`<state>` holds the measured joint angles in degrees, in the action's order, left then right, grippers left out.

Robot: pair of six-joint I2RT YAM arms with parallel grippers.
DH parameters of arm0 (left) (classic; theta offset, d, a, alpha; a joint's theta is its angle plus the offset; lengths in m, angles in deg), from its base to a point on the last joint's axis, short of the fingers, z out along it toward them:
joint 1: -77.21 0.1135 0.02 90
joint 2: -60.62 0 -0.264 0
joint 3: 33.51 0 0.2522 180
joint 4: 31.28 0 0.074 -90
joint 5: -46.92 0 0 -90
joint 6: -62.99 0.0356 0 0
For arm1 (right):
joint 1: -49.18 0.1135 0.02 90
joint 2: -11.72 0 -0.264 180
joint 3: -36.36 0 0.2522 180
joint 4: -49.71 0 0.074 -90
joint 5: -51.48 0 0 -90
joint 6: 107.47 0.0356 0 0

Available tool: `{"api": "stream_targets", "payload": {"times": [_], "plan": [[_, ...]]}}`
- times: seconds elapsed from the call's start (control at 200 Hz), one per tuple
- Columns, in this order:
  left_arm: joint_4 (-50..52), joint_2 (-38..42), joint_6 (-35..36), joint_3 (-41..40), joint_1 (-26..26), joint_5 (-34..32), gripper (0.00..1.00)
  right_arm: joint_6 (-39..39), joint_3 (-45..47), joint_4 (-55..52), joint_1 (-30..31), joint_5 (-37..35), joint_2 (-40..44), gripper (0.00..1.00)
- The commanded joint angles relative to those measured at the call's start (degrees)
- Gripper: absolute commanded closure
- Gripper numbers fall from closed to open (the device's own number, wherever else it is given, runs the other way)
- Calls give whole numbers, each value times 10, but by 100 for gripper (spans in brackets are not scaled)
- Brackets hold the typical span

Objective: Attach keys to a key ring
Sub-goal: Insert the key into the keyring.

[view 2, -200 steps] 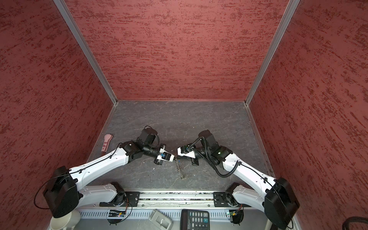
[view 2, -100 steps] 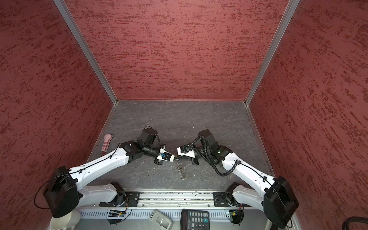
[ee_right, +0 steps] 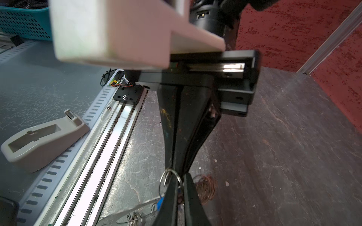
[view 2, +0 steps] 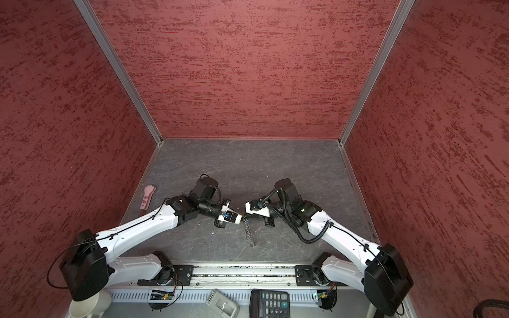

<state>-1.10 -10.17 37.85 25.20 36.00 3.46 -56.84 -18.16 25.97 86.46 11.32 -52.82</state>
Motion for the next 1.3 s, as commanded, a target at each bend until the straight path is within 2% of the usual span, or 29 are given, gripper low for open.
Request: {"api": "stream_targets", "payload": {"times": [0.0,0.195,0.426,0.516,0.686,0.902,1.072,1.292], "plan": [[-91,15,-29,-17,-12,36,100,3,4,52,-2,2,-11,90],[-176,21,-81,-55,-9,25,100,20,11,69,-2,-32,-7,87],[-286,28,-147,-113,-2,-24,100,37,17,62,-2,-88,13,80],[-307,33,-164,-127,6,-35,100,52,15,65,-2,-121,18,76],[-334,37,-188,-145,13,-50,100,77,9,61,-2,-175,40,75],[-354,39,-236,-158,18,-85,100,95,23,52,6,-130,88,76],[-346,53,-284,-162,21,-112,100,120,54,78,29,-140,99,76],[-350,53,-313,-166,26,-94,100,138,78,115,40,-145,76,77]]}}
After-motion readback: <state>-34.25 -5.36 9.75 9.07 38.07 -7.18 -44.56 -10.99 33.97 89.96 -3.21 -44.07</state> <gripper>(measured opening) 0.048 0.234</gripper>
